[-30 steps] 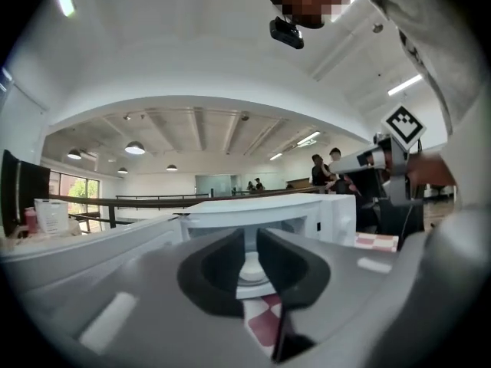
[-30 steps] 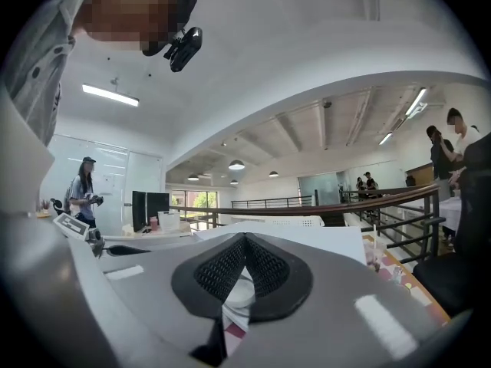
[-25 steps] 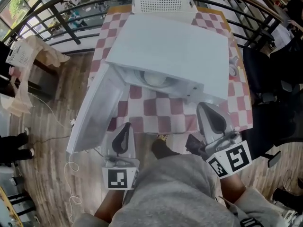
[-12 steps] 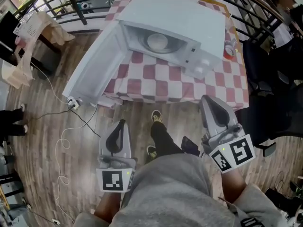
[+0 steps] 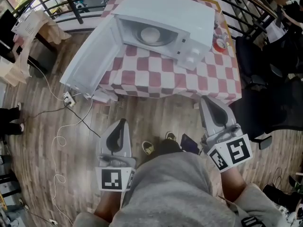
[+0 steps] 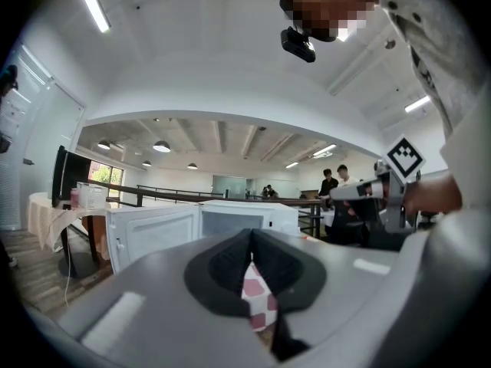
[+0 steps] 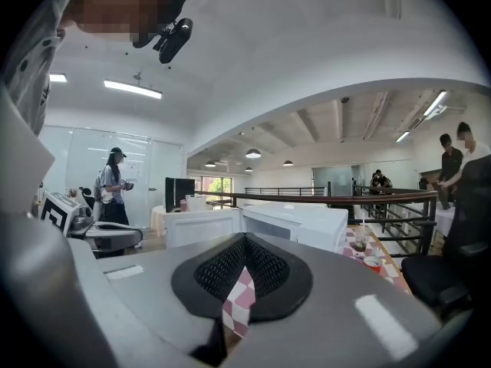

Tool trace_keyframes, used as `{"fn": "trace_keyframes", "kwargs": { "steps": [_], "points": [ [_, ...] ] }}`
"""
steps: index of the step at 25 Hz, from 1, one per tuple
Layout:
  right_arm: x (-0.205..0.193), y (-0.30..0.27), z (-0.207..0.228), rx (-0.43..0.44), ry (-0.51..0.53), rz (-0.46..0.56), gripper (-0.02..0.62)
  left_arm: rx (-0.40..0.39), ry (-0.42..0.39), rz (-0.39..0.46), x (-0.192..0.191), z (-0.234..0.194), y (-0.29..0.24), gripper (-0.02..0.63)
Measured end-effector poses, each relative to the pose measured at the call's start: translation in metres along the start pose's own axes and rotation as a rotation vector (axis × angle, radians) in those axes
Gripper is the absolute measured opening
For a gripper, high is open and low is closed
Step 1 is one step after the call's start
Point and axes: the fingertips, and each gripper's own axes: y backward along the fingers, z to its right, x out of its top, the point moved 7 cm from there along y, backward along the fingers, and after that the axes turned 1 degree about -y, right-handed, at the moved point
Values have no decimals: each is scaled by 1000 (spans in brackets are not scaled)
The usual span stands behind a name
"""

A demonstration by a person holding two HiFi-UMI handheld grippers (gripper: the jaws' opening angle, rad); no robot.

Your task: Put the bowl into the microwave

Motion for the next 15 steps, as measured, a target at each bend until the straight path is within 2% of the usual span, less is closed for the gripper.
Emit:
{"fn": "trace_keyframes", "kwargs": {
  "steps": [6, 15],
  "points": [
    [-1, 7, 16, 22, 14, -18, -3, 10, 0, 4, 11, 25, -2, 11],
    [-5, 55, 74, 74, 18, -12, -3, 27, -5, 4, 23, 110, -6, 11]
  ]
}}
